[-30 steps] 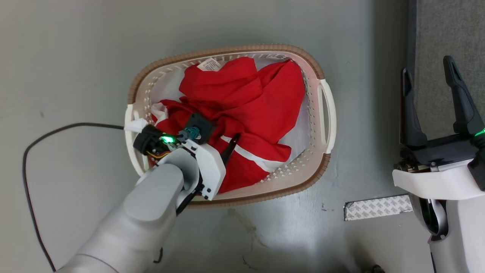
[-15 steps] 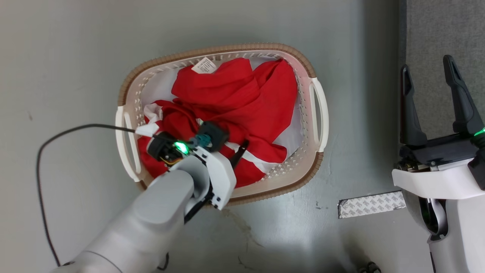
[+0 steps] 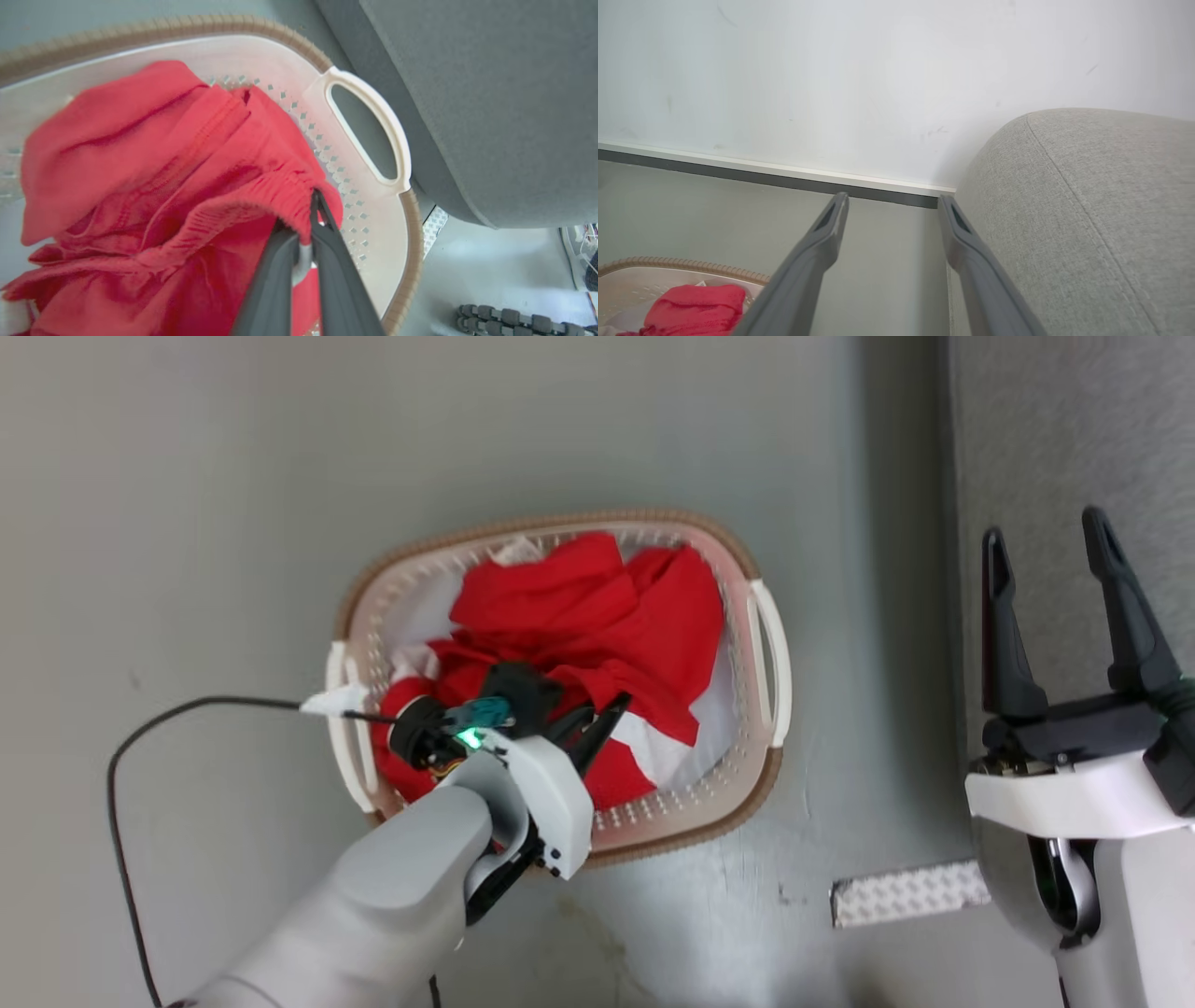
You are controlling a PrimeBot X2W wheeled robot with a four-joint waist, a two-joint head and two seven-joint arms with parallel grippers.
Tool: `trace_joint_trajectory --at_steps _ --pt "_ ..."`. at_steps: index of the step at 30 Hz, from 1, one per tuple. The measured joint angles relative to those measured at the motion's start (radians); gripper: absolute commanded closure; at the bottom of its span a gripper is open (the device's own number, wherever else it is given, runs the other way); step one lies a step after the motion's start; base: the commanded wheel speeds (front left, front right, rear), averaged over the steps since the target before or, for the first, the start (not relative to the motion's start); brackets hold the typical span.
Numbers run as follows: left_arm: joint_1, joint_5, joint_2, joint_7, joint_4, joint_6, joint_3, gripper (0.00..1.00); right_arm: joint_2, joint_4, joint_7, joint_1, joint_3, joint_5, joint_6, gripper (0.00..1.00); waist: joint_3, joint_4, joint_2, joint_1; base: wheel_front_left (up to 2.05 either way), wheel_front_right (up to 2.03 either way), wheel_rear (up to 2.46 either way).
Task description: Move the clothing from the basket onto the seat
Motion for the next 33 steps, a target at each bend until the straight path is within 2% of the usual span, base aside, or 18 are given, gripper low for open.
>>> trace_joint_trajectory --at_steps 7,12,21,33 --pt "0.099 -0.095 0.053 -0.016 -0.119 0.0 0.105 1.0 0.0 0.032 0.0 0.065 -0.021 0.01 0.0 0.0 -0.144 0.016 0.0 -0.0001 0.0 0.0 0.0" --pt "0.212 -0.092 0.085 -0.017 -0.222 0.004 0.213 1.0 0.0 0.058 0.0 0.127 -0.035 0.014 0.0 0.0 -0.266 0.028 0.0 -0.0002 0.0 0.0 0.0" --pt "0.388 -0.007 0.11 -0.017 -0.397 0.057 0.351 1.0 0.0 0.105 0.0 0.246 -0.03 0.011 0.0 0.0 -0.49 0.053 0.0 -0.0003 0.0 0.0 0.0" --pt "0.556 0.014 0.178 -0.009 -0.61 0.14 0.399 1.0 0.001 0.139 0.0 0.369 0.011 0.011 0.0 0.0 -0.76 0.057 0.0001 -0.0005 0.0 0.0 0.0"
